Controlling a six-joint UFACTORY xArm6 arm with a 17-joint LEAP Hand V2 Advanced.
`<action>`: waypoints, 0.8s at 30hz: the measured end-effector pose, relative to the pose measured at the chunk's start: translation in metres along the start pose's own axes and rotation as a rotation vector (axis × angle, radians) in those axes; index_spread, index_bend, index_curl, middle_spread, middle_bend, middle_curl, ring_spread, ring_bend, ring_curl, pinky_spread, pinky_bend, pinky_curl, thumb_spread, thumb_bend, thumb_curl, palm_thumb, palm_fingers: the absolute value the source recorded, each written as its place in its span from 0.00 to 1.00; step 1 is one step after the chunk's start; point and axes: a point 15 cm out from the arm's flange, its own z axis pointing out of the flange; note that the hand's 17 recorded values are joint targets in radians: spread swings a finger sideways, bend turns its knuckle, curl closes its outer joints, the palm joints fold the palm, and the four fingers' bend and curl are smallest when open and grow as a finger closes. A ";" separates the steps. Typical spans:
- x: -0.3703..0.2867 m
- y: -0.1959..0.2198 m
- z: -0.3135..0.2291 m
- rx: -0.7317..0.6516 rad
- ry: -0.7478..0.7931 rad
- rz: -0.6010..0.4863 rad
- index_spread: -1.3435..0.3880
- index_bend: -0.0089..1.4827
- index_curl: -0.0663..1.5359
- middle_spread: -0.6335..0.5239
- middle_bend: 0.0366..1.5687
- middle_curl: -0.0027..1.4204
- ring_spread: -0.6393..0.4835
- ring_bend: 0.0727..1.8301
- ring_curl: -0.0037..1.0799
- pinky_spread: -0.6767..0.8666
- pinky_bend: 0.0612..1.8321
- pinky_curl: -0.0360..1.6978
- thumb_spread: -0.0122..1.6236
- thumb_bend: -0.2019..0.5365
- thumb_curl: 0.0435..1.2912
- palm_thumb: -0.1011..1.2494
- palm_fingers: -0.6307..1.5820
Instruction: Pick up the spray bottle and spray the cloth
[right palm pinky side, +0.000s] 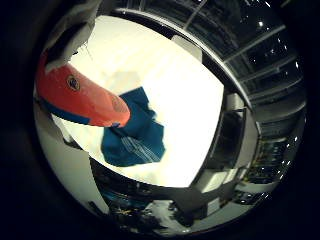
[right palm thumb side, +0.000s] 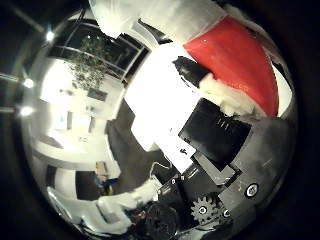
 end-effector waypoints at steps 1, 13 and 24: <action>-0.002 -0.007 0.001 0.026 -0.023 0.002 0.67 0.80 0.49 0.49 0.87 0.41 0.43 0.80 0.55 0.30 0.51 0.84 0.60 0.26 0.57 0.87 0.83; 0.004 -0.018 0.094 0.109 -0.237 0.101 0.67 0.80 0.49 0.49 0.87 0.41 0.43 0.80 0.55 0.30 0.51 0.84 0.60 0.26 0.58 0.87 0.83; 0.012 0.016 0.174 0.057 -0.276 0.088 0.67 0.80 0.49 0.49 0.87 0.41 0.43 0.80 0.55 0.30 0.51 0.84 0.59 0.26 0.58 0.87 0.83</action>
